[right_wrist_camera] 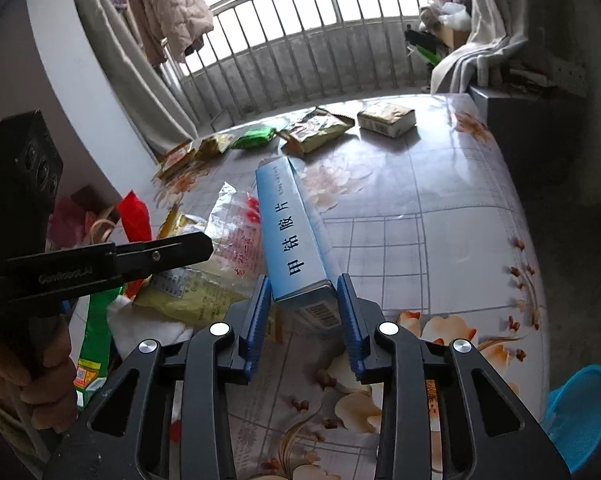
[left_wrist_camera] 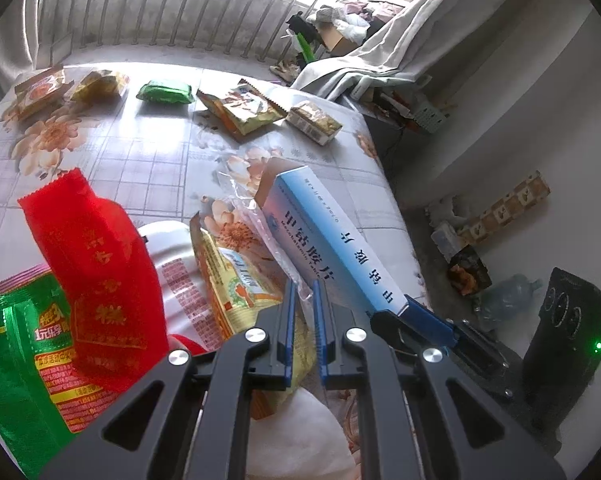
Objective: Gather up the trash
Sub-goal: 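Grasp the blue-and-white medicine box with right tool while left tool grasps a clear plastic bag, then lift the box with right tool while left tool lifts the plastic bag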
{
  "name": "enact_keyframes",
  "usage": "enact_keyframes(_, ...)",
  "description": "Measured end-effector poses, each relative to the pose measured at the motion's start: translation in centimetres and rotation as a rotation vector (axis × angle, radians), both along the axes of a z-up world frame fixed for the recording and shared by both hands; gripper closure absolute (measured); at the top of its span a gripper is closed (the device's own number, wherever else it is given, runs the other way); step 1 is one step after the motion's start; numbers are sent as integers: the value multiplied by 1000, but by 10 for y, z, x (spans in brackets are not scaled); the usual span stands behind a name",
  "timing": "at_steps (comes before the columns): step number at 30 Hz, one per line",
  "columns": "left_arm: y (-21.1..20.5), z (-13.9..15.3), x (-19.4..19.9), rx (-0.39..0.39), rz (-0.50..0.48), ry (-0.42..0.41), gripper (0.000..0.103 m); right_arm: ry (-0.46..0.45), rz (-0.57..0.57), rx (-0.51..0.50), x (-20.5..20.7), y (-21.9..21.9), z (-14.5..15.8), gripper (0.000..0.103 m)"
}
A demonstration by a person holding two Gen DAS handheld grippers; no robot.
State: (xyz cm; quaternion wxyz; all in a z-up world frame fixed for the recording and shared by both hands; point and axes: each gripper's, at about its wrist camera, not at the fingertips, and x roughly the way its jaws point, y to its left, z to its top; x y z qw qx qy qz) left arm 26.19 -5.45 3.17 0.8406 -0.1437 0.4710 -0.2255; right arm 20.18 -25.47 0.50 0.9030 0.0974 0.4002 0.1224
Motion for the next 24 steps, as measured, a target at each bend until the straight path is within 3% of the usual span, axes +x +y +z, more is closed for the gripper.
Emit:
enact_keyframes(8, 3, 11, -1, -55, -4, -61, 96, -104, -51, 1, -18, -9, 23, 73)
enact_keyframes(22, 3, 50, -19, -132, -39, -191, 97, -198, -143, -37, -43, -23, 54, 75)
enact_keyframes(23, 2, 53, -21, -134, -41, -199, 97, -202, -148, -41, -46, -24, 56, 97)
enact_keyframes(24, 3, 55, -23, -136, -43, -203, 98, -198, -152, -46, -47, -25, 57, 103)
